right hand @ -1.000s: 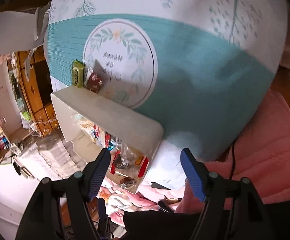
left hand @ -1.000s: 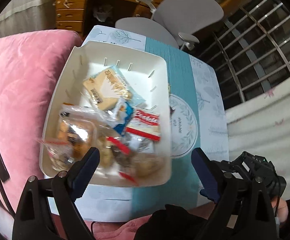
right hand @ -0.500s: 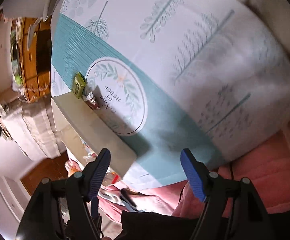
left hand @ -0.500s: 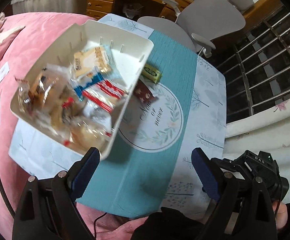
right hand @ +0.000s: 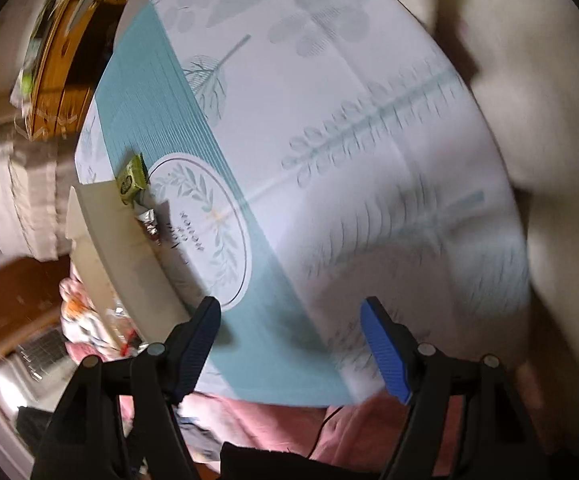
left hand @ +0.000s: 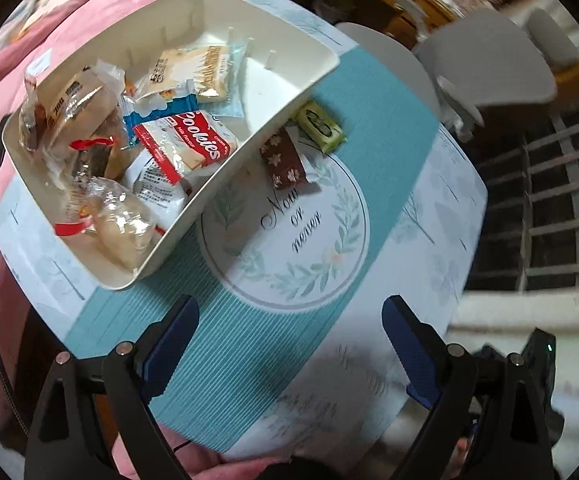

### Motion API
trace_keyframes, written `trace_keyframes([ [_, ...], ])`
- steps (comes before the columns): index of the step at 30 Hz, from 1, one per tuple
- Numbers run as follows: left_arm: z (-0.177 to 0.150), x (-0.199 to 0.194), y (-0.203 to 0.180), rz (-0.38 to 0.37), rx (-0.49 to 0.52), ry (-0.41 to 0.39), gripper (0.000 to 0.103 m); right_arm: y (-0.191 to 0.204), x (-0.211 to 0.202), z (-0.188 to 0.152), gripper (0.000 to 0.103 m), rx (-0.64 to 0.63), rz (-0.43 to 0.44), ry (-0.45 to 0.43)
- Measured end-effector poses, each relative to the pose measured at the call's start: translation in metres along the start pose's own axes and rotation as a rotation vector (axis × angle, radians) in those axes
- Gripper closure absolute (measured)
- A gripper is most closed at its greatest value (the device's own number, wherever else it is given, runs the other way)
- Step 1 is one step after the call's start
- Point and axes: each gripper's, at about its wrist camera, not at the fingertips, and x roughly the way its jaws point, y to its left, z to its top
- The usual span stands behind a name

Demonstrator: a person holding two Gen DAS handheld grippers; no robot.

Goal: Organize snacks
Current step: 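Move the left gripper to the dark red foil snack while the right reaches the green snack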

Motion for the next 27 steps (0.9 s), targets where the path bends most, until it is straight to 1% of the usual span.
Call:
trace_keyframes([
  [3, 0.010, 0.019, -0.004, 0.019, -0.084, -0.032, 0.011, 0.013, 0.004, 0.019, 0.030, -0.111, -0.058, -0.030],
  [5, 0.017, 0.029, -0.008, 0.036, -0.120, -0.060, 0.011, 0.022, 0.008, 0.029, 0.030, -0.181, -0.091, -0.049],
  [8, 0.026, 0.039, -0.016, 0.059, -0.134, -0.122, 0.011, 0.040, 0.020, 0.047, 0.030, -0.301, -0.140, -0.078],
  [11, 0.035, 0.049, -0.021, 0.079, -0.149, -0.186, 0.011, 0.056, 0.028, 0.062, 0.030, -0.399, -0.157, -0.116],
  [14, 0.042, 0.063, -0.020, 0.087, -0.176, -0.219, 0.011, 0.075, 0.035, 0.077, 0.030, -0.511, -0.139, -0.166],
  [16, 0.046, 0.074, -0.019, 0.095, -0.191, -0.230, 0.011, 0.089, 0.041, 0.085, 0.030, -0.606, -0.138, -0.209],
  [19, 0.051, 0.087, -0.016, 0.094, -0.206, -0.260, 0.011, 0.109, 0.050, 0.093, 0.030, -0.743, -0.129, -0.248],
  [23, 0.056, 0.100, -0.012, 0.117, -0.237, -0.318, 0.011, 0.129, 0.060, 0.099, 0.030, -0.900, -0.088, -0.313],
  [24, 0.058, 0.103, -0.011, 0.116, -0.236, -0.340, 0.011, 0.134, 0.062, 0.099, 0.030, -0.963, -0.073, -0.336],
  [27, 0.064, 0.112, -0.012, 0.119, -0.232, -0.354, 0.012, 0.148, 0.069, 0.098, 0.030, -1.101, -0.054, -0.385],
])
